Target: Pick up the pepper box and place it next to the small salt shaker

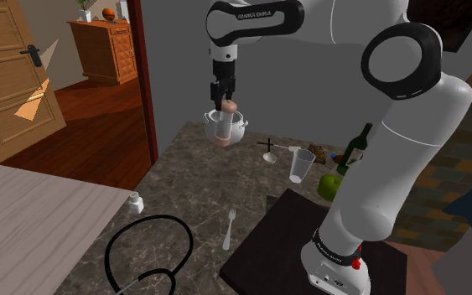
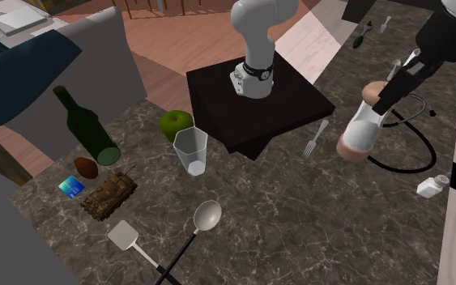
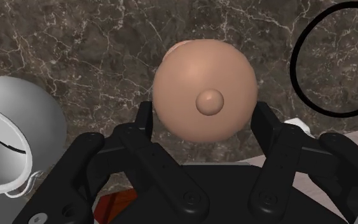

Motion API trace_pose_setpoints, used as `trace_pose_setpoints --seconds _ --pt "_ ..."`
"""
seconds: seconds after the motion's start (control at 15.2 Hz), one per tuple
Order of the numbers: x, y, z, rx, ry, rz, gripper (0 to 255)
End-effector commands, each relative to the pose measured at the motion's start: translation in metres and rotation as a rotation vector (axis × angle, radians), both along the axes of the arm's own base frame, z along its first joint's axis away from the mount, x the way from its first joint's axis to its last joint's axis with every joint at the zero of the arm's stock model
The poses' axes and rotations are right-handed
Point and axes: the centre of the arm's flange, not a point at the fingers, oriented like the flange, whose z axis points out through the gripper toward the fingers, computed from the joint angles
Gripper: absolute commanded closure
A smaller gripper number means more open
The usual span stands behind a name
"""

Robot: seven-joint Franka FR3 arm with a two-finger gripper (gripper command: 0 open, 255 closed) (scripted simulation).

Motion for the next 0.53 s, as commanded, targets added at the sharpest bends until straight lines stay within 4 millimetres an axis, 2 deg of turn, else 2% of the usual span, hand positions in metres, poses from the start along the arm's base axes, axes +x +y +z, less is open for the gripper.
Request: trace_pose_setpoints --seconds 0.0,0.46 --pt "0.013 0.026 -0.001 0.001 0.000 -0.001 255" --pt "0.054 0.109 -0.001 0.001 0.000 -0.001 255"
